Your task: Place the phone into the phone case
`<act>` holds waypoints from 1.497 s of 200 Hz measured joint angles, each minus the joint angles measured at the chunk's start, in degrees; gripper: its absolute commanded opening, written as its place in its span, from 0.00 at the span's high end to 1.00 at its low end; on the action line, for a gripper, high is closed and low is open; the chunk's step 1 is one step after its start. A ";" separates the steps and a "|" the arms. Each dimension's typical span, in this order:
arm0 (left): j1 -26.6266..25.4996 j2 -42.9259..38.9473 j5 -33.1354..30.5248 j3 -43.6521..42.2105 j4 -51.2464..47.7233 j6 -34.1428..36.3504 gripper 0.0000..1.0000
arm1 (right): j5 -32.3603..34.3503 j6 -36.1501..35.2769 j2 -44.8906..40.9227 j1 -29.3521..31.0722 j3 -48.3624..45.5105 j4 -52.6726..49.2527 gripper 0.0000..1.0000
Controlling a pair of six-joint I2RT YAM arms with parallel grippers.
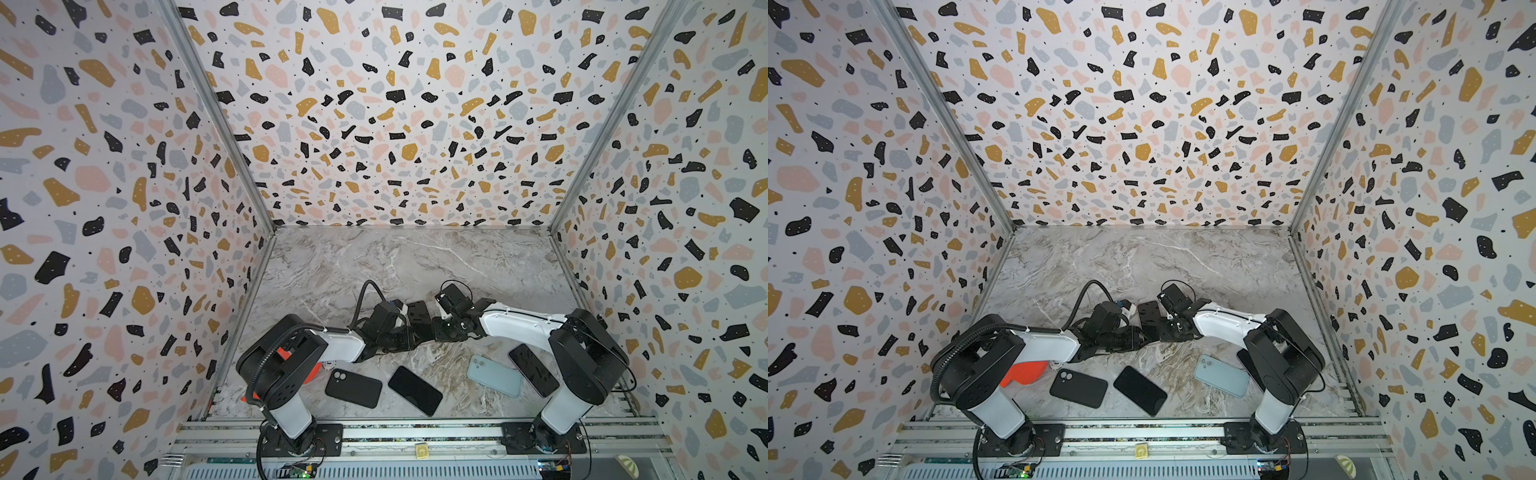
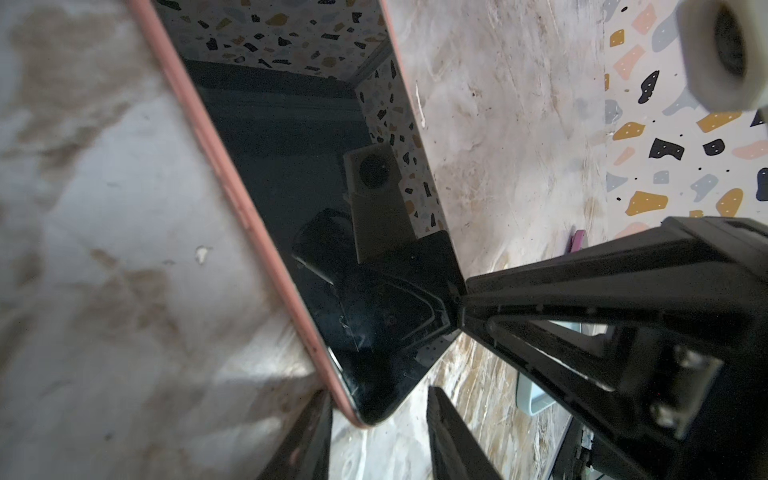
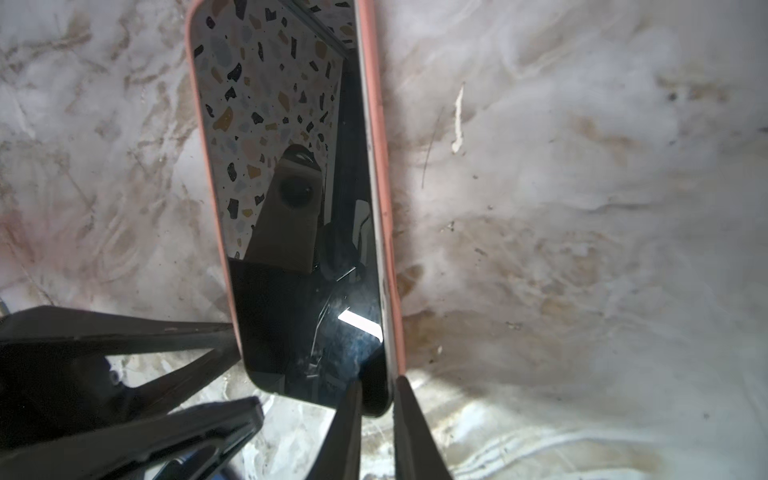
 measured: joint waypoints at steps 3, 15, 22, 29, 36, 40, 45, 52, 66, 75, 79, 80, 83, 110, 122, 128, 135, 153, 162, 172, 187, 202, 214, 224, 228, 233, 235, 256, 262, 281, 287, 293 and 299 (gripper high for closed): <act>0.00 0.02 0.07 0.00 0.02 -0.02 0.59 | 0.00 0.02 0.00 0.00 0.02 0.02 0.87; 0.04 0.04 0.15 0.00 0.04 -0.09 0.59 | -0.02 0.09 0.00 -0.04 -0.02 0.09 0.88; 0.04 0.09 0.22 0.00 0.07 -0.11 0.59 | -0.02 0.22 0.00 -0.04 -0.09 0.20 0.89; 0.07 0.11 0.28 0.00 0.11 -0.11 0.59 | -0.02 0.33 0.00 -0.04 -0.15 0.24 0.89; 0.07 0.13 0.28 0.00 0.15 -0.11 0.59 | -0.02 0.48 0.00 -0.04 -0.20 0.31 0.90; 0.09 0.15 0.31 0.00 0.22 -0.11 0.59 | -0.02 0.52 0.00 -0.04 -0.22 0.35 0.90; 0.11 0.17 0.31 0.00 0.26 -0.11 0.59 | -0.02 0.63 0.00 -0.04 -0.24 0.39 0.90; 0.13 0.20 0.31 0.00 0.31 -0.11 0.59 | -0.02 0.79 -0.02 -0.04 -0.33 0.52 0.90; 0.17 0.26 0.31 0.00 0.46 -0.13 0.59 | 0.00 0.96 -0.13 -0.02 -0.63 0.92 0.91; 0.17 0.28 0.31 0.00 0.48 -0.15 0.59 | 0.02 1.14 -0.28 -0.02 -0.92 1.33 0.91; 0.17 0.28 0.31 0.00 0.50 -0.17 0.59 | -0.02 1.25 -0.35 -0.02 -1.14 1.57 0.91; 0.17 0.28 0.31 0.00 0.50 -0.17 0.59 | -0.02 1.25 -0.37 -0.02 -1.16 1.62 0.91; 0.17 0.28 0.31 0.00 0.50 -0.17 0.59 | -0.02 1.33 -0.42 -0.02 -1.29 1.79 0.91; 0.17 0.42 0.33 -0.02 0.83 -0.52 0.59 | -0.52 2.25 -1.33 -0.15 -3.28 4.46 0.92; 0.17 0.48 0.33 -0.02 0.92 -0.66 0.59 | -0.96 2.67 -1.70 -0.33 -4.17 5.75 0.93; 0.17 0.50 0.33 -0.02 0.94 -0.79 0.59 | -1.09 2.84 -1.86 -0.39 -4.52 6.21 0.93; 0.17 0.52 0.35 -0.02 0.98 -0.96 0.60 | -1.22 3.10 -2.01 -0.46 -4.92 6.78 0.93; 0.17 0.55 0.35 -0.02 1.09 -1.38 0.60 | -1.29 3.58 -2.29 -0.52 -5.64 7.80 0.94; 0.17 0.57 0.35 -0.02 1.11 -1.49 0.60 | -1.29 3.76 -2.32 -0.52 -5.97 8.26 0.94; 0.17 0.59 0.35 -0.04 1.16 -1.60 0.60 | -1.29 3.91 -2.29 -0.52 -6.36 8.83 0.94; 0.17 0.63 0.37 -0.07 1.29 -1.68 0.60 | -1.31 4.31 -2.27 -0.50 -6.99 9.77 0.94; 0.17 0.70 0.26 -0.13 1.53 -1.84 0.60 | -2.82 4.76 -1.64 -0.46 -7.82 11.50 0.95; 0.22 0.94 0.28 -0.17 2.36 -1.88 0.60 | -5.97 4.85 -0.02 0.94 -7.52 14.84 0.95; 0.22 1.01 0.28 -0.20 2.47 -1.86 0.60 | -7.74 4.87 0.72 2.23 -7.58 16.33 0.95; 0.26 1.01 0.33 -0.28 2.64 -1.86 0.60 | -7.74 4.96 0.68 2.60 -7.69 16.63 0.95; 0.35 1.01 0.31 -0.35 2.75 -1.86 0.60 | -7.85 4.94 0.50 2.60 -7.91 16.76 0.95; 0.33 1.01 0.31 -0.35 2.75 -1.84 0.60 | -7.96 4.96 0.48 2.58 -8.02 16.85 0.95; 0.35 1.07 0.31 -0.35 2.93 -1.86 0.60 | -8.52 4.85 0.37 2.27 -8.15 17.09 0.95; 0.35 1.07 0.31 -0.35 2.93 -1.84 0.60 | -8.41 4.70 0.33 2.27 -7.89 16.61 0.95; 0.28 1.07 0.28 -0.35 3.10 -1.81 0.60 | -7.39 3.69 0.22 2.29 -6.21 13.62 0.93; 0.15 1.11 0.28 -0.35 3.21 -1.81 0.60 | -6.95 3.30 0.20 2.29 -5.46 12.02 0.92; 0.07 1.14 0.28 -0.35 3.28 -1.79 0.60 | -6.16 2.75 -0.04 2.23 -4.70 9.92 0.92; -0.02 1.14 0.26 -0.35 3.26 -1.77 0.60 | -5.31 2.25 -0.31 2.03 -4.11 8.15 0.90</act>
